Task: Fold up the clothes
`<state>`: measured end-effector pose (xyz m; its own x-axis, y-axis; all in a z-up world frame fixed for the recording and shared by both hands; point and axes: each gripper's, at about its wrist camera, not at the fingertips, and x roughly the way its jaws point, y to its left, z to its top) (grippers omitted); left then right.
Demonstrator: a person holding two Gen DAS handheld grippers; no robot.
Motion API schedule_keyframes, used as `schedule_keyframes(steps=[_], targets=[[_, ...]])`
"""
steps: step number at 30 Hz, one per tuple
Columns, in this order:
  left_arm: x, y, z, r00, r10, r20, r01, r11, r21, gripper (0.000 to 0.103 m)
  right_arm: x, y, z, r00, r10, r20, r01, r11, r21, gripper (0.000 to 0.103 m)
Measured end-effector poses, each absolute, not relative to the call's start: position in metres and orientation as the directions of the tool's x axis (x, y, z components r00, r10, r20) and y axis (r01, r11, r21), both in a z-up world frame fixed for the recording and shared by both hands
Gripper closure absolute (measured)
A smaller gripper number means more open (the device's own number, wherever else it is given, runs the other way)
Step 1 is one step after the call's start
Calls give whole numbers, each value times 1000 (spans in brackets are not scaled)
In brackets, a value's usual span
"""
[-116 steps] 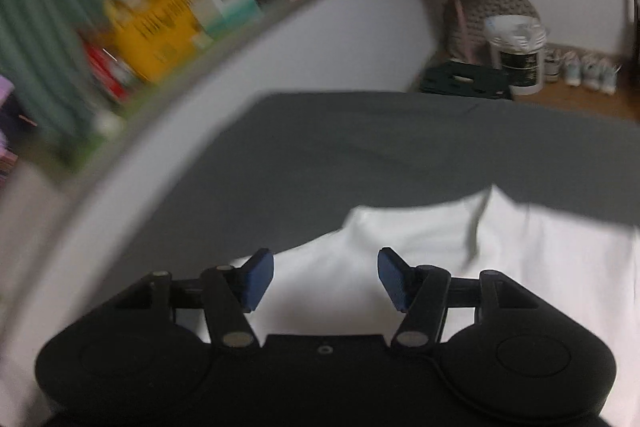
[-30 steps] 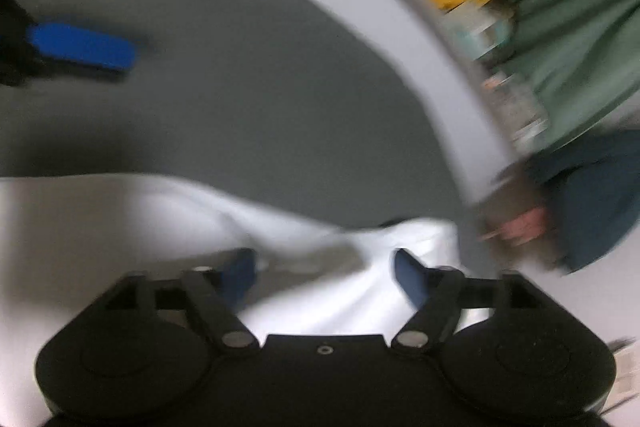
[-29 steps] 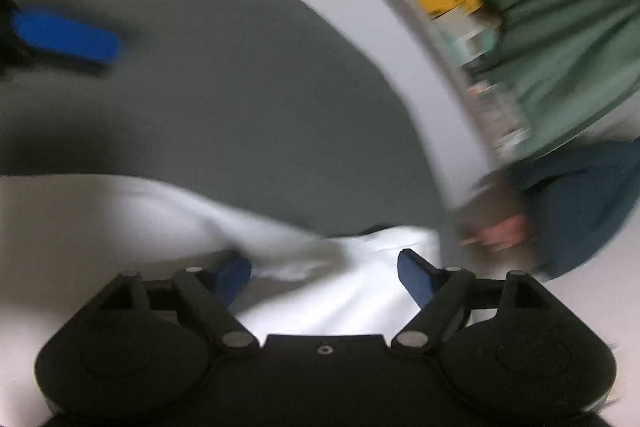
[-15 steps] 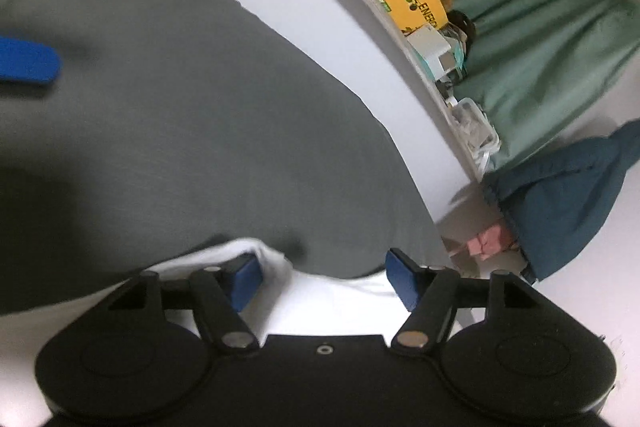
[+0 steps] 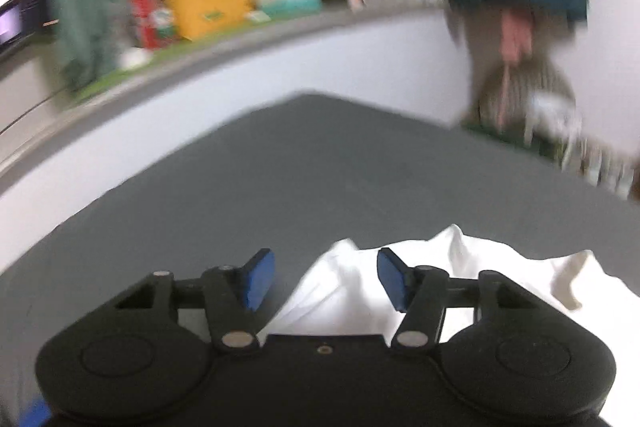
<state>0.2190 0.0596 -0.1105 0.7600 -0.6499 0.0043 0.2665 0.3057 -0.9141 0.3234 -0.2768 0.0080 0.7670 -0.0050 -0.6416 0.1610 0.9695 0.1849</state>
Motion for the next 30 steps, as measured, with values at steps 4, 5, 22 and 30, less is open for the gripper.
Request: schedule_keyframes(steps=[4, 5, 22, 30], targets=[[229, 33, -123, 663, -748, -35, 268, 281, -922, 14, 367, -299, 1, 704, 1, -710, 168, 971, 168, 55], [230, 30, -126, 656, -753, -54, 258, 290, -922, 14, 373, -300, -4, 674, 18, -738, 168, 970, 178, 57], [208, 19, -133, 672, -734, -102, 314, 406, -858, 14, 392, -316, -67, 716, 204, -667, 354, 718, 600, 96], [213, 24, -134, 655, -751, -84, 302, 362, -882, 14, 307, -333, -12, 726, 320, -609, 151, 789, 595, 55]])
